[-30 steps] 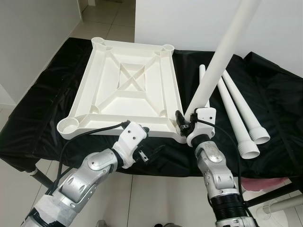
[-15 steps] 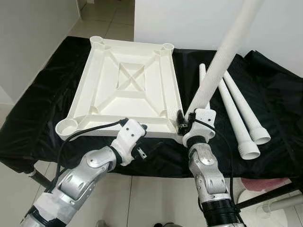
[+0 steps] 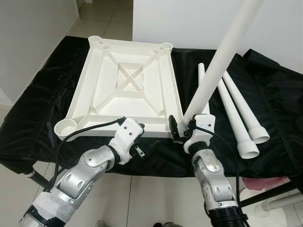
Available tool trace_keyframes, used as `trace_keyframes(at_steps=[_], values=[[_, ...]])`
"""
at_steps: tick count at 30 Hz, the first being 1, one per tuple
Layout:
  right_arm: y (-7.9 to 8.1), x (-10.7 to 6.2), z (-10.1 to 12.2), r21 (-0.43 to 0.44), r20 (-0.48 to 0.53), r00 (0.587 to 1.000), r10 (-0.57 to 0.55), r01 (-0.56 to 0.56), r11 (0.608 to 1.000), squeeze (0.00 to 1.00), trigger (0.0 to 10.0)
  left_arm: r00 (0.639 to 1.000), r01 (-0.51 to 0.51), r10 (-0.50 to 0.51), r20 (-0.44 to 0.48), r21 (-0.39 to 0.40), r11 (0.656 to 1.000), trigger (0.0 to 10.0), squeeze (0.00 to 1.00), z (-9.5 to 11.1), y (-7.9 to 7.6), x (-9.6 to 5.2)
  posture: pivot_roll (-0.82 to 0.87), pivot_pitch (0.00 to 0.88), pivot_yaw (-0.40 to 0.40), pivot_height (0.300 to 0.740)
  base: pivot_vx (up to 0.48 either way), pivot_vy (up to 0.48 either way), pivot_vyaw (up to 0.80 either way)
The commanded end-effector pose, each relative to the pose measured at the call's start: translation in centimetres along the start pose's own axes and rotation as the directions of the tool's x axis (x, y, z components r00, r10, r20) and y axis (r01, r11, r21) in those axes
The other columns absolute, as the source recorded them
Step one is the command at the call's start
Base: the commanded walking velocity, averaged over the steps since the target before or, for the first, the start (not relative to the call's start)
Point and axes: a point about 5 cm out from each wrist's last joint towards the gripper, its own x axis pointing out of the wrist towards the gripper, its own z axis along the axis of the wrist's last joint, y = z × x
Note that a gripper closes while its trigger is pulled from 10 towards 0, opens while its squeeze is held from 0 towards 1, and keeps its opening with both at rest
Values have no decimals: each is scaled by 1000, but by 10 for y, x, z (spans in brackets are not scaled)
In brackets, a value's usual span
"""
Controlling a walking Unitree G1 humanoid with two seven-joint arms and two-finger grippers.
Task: Building children table
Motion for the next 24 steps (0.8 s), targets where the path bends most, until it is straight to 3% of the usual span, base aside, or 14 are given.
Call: trace_keyframes(at_steps=[1,8,20,21,22,23,24], values=[[-4,-1,-7,-13,-19,999,38,-38,999,0,10000,988,152,-152,6,7,988,10000,0,0,-9,0,36,70,-49,740,0,0,0],[-16,5,-10,-99,-36,988,152,-155,983,0,10000,991,136,-136,11,-14,991,10000,0,2,-7,6,37,38,-42,740,0,0,0],[-27,11,-15,-170,-57,962,268,-274,947,0,10000,987,160,-160,3,-33,987,10000,0,1,-9,9,28,17,-23,740,0,0,0],[-28,12,-16,-169,-60,961,270,-277,946,0,8588,986,169,-169,-1,-44,985,10000,0,1,-10,9,26,18,-20,740,0,0,0],[-29,12,-16,-165,-62,961,270,-276,947,0,2392,985,174,-174,-4,-53,983,10000,0,1,-11,9,26,18,-20,740,0,0,0],[-29,12,-16,-165,-62,961,270,-276,947,0,2392,985,174,-174,-4,-53,983,10000,0,1,-11,9,26,18,-20,740,0,0,0],[-30,12,-17,-163,-63,962,267,-274,948,0,0,984,179,-179,-4,-52,983,10000,0,1,-11,10,19,20,-15,740,0,0,0]])
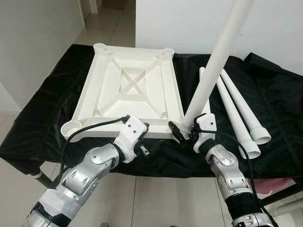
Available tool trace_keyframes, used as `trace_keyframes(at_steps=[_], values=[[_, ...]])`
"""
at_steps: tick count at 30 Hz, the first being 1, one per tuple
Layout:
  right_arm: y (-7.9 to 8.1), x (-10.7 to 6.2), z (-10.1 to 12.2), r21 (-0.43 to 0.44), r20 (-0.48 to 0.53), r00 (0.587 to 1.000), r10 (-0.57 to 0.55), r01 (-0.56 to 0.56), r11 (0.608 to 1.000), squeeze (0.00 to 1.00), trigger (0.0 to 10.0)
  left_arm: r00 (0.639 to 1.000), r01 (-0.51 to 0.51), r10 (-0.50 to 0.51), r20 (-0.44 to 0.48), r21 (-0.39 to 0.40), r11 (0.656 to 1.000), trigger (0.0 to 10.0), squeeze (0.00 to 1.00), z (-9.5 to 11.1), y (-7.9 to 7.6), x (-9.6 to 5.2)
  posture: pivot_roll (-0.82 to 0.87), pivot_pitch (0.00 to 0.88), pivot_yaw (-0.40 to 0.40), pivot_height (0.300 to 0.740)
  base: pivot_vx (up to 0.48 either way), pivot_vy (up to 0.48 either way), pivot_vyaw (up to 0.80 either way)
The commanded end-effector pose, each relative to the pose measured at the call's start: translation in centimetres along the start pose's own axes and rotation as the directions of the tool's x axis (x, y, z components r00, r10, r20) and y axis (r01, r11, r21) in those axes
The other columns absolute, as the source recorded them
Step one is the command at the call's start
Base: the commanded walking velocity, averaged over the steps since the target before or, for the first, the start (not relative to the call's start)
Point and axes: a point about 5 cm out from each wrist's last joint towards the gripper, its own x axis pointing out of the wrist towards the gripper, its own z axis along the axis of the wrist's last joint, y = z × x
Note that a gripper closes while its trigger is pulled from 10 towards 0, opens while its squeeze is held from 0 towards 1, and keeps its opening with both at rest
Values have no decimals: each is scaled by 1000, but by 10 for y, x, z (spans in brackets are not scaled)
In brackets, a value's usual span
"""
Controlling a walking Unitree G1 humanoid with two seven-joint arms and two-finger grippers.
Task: Building children table
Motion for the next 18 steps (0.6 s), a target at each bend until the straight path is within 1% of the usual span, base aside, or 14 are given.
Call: trace_keyframes(at_steps=[1,6,7,10,11,12,15,17,18], values=[[0,0,-3,-5,-10,1000,14,-14,1000,0,0,986,167,-167,-16,-9,986,10000,0,-3,-10,0,19,20,-15,740,0,0,0],[-2,-4,-7,-2,-18,1000,-4,4,1000,0,0,985,172,-172,-15,-1,985,10000,0,-2,-10,1,9,22,-12,740,0,0,0],[-3,-9,-10,13,-28,999,-26,26,1000,0,0,985,174,-174,-15,4,985,10000,0,-2,-9,2,5,22,-11,740,0,0,0],[-3,-11,-12,19,-30,999,-33,33,999,0,0,985,174,-174,-16,5,985,10000,0,-2,-9,2,5,22,-11,740,0,0,0],[-3,-12,-13,37,-34,998,-48,50,998,0,0,985,173,-173,-15,6,985,10000,0,-2,-9,2,8,22,-14,740,0,0,0],[-3,-13,-15,40,-37,997,-73,74,996,0,10000,985,172,-172,-15,5,985,10000,0,-2,-9,2,10,22,-14,740,0,0,0],[-3,-14,-16,57,-39,995,-90,93,994,0,10000,985,171,-171,-16,6,985,10000,0,-2,-9,2,12,20,-15,740,0,0,0],[-2,-13,-17,62,-58,988,-144,147,987,0,10000,986,166,-166,-17,8,986,10000,0,-3,-9,1,14,21,-17,740,0,0,0],[-3,-12,-18,72,-68,977,-203,207,976,0,10000,987,162,-162,-17,11,987,10000,0,-3,-8,0,18,22,-22,740,0,0,0]])
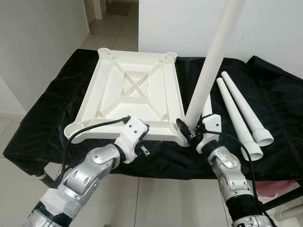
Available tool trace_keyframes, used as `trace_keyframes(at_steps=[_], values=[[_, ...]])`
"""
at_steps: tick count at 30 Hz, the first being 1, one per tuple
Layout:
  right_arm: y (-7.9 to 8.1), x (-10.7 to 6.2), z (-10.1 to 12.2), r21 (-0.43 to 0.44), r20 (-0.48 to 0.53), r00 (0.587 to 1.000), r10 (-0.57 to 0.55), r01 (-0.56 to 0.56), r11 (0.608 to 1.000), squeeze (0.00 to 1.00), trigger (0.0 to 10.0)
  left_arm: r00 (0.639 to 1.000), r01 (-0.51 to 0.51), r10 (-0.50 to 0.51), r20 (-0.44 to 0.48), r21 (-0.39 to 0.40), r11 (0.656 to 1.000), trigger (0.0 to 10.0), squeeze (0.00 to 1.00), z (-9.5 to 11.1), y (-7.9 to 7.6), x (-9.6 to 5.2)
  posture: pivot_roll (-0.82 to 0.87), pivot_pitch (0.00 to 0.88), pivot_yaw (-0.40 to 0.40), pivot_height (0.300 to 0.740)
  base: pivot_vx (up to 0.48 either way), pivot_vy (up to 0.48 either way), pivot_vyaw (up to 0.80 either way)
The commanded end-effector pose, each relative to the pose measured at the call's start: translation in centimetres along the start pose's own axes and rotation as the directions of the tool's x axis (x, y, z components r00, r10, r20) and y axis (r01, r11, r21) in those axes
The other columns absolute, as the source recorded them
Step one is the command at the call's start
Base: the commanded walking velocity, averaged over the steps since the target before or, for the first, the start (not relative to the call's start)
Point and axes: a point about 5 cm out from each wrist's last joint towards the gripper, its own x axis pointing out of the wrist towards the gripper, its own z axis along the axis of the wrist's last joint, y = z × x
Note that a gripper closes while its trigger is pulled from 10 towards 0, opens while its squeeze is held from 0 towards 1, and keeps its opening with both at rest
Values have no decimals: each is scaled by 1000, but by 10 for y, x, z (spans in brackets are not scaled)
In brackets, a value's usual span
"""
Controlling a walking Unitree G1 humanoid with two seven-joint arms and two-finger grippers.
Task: Building children table
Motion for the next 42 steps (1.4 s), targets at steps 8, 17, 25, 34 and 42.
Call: trace_keyframes(at_steps=[8,17,25,34,42], values=[[0,-6,-19,78,-124,964,-236,246,966,0,10000,987,158,-157,-18,31,987,10000,0,-2,-4,-3,18,20,-17,740,0,0,0],[6,-10,-21,75,-162,895,-416,431,899,0,10000,988,155,-155,-21,30,987,10000,0,-2,-3,-2,14,16,-21,740,0,0,0],[22,-11,-7,163,-86,872,-483,490,856,0,10000,989,146,-146,-16,27,989,10000,0,-5,-5,-2,10,11,-46,740,0,0,0],[23,-13,-3,149,-68,885,-460,465,873,1000,10000,992,126,-126,-17,26,992,10000,0,-6,-3,-1,13,4,-58,740,0,0,0],[24,-22,2,159,12,921,-390,383,910,1000,10000,996,77,-75,-38,67,995,10000,0,-8,5,-5,27,0,-62,740,0,0,0]])
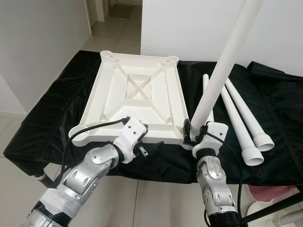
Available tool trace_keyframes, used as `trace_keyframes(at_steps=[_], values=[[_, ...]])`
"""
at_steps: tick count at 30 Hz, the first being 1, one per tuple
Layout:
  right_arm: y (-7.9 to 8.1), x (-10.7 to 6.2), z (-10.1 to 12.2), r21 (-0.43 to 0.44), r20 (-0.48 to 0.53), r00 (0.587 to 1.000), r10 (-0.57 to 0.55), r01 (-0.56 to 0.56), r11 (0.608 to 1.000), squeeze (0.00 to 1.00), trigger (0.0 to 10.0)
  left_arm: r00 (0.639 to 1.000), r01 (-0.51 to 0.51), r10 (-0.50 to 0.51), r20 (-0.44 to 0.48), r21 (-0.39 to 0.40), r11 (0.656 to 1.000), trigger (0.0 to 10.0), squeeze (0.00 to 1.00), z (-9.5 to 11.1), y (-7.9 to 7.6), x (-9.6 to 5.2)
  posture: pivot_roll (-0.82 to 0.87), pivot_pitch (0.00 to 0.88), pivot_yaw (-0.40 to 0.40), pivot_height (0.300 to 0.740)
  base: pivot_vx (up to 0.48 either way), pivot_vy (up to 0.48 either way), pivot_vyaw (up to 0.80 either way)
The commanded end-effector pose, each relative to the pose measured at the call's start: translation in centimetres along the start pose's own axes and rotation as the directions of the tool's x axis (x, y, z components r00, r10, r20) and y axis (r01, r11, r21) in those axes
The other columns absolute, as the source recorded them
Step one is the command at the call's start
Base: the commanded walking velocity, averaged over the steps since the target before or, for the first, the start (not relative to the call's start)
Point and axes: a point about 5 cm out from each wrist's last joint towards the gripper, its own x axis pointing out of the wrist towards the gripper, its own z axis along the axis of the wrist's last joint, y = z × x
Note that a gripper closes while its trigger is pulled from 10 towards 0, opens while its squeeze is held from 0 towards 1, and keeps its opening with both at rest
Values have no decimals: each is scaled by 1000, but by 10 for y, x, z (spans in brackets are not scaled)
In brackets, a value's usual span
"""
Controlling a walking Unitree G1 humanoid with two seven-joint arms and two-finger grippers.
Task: Building children table
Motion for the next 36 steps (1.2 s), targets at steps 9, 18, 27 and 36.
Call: trace_keyframes(at_steps=[9,18,27,36], values=[[-4,-19,-4,-23,4,990,142,-142,990,0,10000,991,83,-70,-110,121,989,10000,0,-16,4,1,19,0,-59,740,0,0,0],[-16,-24,-10,-47,-22,993,113,-114,992,0,10000,980,-17,43,-195,135,991,10000,0,-25,25,7,5,0,-45,740,0,0,0],[-14,-25,-9,-46,-16,993,116,-116,992,0,10000,942,-115,140,-304,98,988,10000,0,-36,49,11,-6,0,-29,740,0,0,0],[-16,-23,-10,-48,-12,995,96,-96,994,0,10000,912,-183,203,-357,88,979,5608,0,-43,65,2,-7,0,-16,740,0,0,0]])
